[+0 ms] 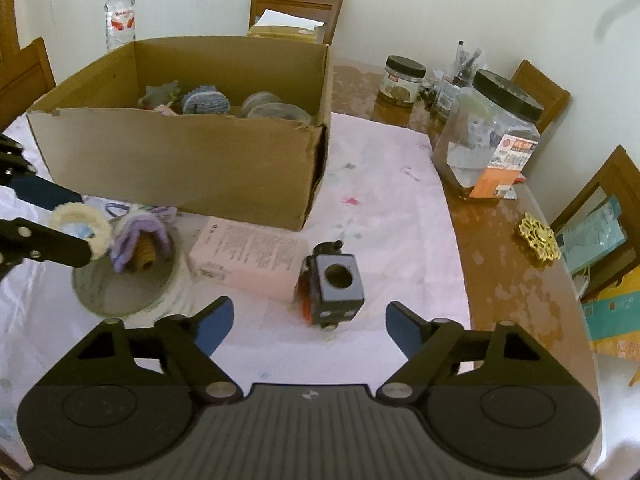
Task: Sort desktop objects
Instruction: 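Grasp the black cube toy with the right tool, then carry the cream ring over the cardboard box while the right tool carries the black cube there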
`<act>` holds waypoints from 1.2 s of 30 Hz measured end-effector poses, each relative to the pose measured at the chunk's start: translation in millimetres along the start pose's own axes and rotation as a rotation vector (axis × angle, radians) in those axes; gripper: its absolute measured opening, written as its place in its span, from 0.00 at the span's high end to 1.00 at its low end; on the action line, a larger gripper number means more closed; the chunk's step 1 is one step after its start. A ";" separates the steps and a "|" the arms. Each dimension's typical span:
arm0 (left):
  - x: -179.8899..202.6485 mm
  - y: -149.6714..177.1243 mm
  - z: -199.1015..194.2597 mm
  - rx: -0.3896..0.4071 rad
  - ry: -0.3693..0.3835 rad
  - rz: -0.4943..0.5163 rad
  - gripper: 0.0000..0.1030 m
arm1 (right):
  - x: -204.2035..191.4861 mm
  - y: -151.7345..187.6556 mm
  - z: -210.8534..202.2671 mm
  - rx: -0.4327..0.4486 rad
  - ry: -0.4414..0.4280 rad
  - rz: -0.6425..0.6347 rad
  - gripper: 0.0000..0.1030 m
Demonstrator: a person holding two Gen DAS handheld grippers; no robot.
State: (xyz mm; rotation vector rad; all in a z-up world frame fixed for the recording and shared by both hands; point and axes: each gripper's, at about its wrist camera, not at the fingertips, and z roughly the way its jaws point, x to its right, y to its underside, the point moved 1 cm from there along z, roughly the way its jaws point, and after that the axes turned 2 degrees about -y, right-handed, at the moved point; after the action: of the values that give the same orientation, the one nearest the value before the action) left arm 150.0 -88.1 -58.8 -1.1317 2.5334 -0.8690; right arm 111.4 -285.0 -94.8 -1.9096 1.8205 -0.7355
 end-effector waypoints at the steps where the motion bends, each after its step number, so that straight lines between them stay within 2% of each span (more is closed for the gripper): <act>1: -0.2 -0.4 0.3 -0.001 -0.001 -0.003 0.62 | 1.4 -1.4 2.2 -0.001 0.000 -0.007 0.19; 8: -0.2 -2.3 2.4 -0.006 -0.011 -0.013 0.62 | 8.6 -7.6 13.9 -0.002 0.007 -0.034 0.22; 14: -0.7 -3.9 3.1 -0.011 -0.013 -0.016 0.62 | 11.9 -9.0 21.7 -0.014 0.004 -0.055 0.44; 23: -1.1 -4.9 3.1 -0.015 -0.012 -0.015 0.62 | 14.6 -8.3 26.8 -0.023 -0.011 -0.056 0.64; 29: 1.7 -6.3 0.2 -0.010 -0.008 0.002 0.62 | 14.3 -9.4 23.7 -0.016 -0.025 -0.064 0.66; 36: 5.3 -8.1 -5.6 0.000 0.001 0.044 0.62 | 10.8 -14.8 12.5 -0.008 -0.017 -0.133 0.69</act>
State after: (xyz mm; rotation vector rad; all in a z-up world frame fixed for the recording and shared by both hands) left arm 148.9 -93.8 -49.3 -1.0721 2.5486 -0.8595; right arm 130.9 -295.5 -94.4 -2.0519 1.7014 -0.7531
